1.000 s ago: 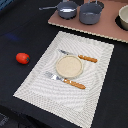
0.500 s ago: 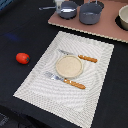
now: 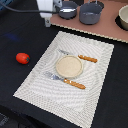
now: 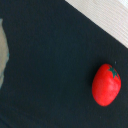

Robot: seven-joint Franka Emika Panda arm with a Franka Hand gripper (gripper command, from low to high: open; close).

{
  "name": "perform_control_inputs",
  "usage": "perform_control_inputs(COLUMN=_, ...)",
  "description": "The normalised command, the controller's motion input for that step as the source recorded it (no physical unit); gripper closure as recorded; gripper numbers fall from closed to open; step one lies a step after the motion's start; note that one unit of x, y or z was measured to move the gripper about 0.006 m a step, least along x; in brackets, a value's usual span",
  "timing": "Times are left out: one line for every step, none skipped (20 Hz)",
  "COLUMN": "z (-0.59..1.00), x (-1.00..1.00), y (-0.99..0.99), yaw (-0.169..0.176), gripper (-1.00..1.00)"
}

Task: Place the pan onto the stove and place the fish and sausage into the pan.

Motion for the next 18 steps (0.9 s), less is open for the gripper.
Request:
perform_control_inputs(z=-0.22, x=-0.13, y=-0.67, yaw=-0.122, gripper=-1.00)
perform_control_inputs(z=-0.26, x=-0.14, y=-0.69, yaw=-0.112, gripper=-1.00)
perform_control_inputs(z=-0.29, x=-0.16, y=-0.72, yaw=-0.097, gripper=-1.00)
perform_control_inputs(z=-0.33, x=-0.16, y=-0.74, yaw=-0.093, gripper=-1.00)
perform_control_inputs(z=-0.36, x=-0.16, y=-0.74, yaw=-0.093, gripper=-1.00)
perform_control_inputs(z=-0.40, x=-0.16, y=-0.74, yaw=-0.093, gripper=-1.00)
perform_control_inputs(z=-0.43, x=-0.16, y=-0.73, yaw=-0.093, gripper=-1.00)
perform_control_inputs(z=-0.45, x=-0.17, y=-0.73, yaw=-0.093, gripper=-1.00)
perform_control_inputs(z=-0.52, x=-0.20, y=-0.73, yaw=-0.087, gripper=-1.00)
perform_control_inputs(z=-0.56, x=-0.23, y=-0.71, yaw=-0.084, gripper=-1.00)
perform_control_inputs(z=-0.50, x=-0.31, y=-0.67, yaw=-0.080, gripper=-1.00)
perform_control_inputs(z=-0.41, x=-0.31, y=-0.66, yaw=-0.070, gripper=-1.00)
perform_control_inputs(z=-0.40, x=-0.33, y=-0.56, yaw=-0.057, gripper=-1.00)
perform_control_inputs(z=-0.41, x=-0.33, y=-0.45, yaw=-0.051, gripper=-1.00)
perform_control_inputs(z=-0.41, x=-0.33, y=-0.39, yaw=-0.049, gripper=-1.00)
perform_control_inputs(z=-0.39, x=-0.34, y=-0.24, yaw=-0.045, gripper=-1.00)
perform_control_inputs(z=-0.38, x=-0.34, y=-0.20, yaw=-0.039, gripper=-1.00)
perform_control_inputs(z=-0.38, x=-0.32, y=-0.19, yaw=-0.031, gripper=-1.00)
